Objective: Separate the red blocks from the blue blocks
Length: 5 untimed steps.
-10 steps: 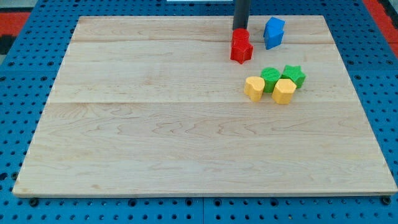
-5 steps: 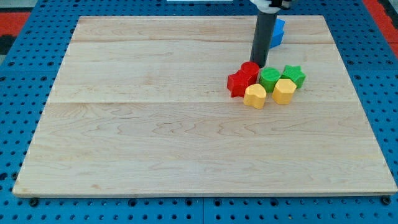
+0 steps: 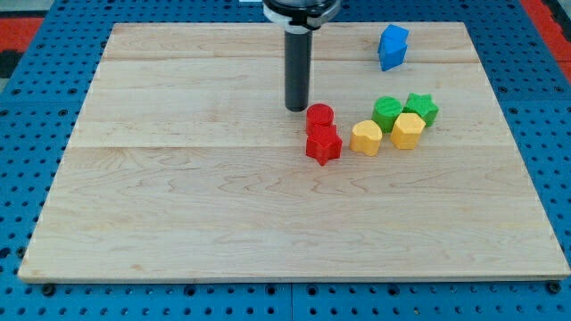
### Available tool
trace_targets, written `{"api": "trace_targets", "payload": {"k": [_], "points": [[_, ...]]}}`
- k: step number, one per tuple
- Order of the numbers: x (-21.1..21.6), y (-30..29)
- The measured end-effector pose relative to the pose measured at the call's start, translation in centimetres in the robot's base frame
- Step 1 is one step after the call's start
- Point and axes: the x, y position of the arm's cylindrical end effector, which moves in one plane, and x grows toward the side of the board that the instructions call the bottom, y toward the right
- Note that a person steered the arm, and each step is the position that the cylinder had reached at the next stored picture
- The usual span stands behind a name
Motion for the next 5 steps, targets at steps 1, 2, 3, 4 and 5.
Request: {"api": "trace_targets", "payload": {"k": [1, 2, 3, 4, 5], "points": [[0.1, -1.8], [0.1, -0.6], [0.1, 2.9], [0.8, 4.8], [4.8, 4.6]]}}
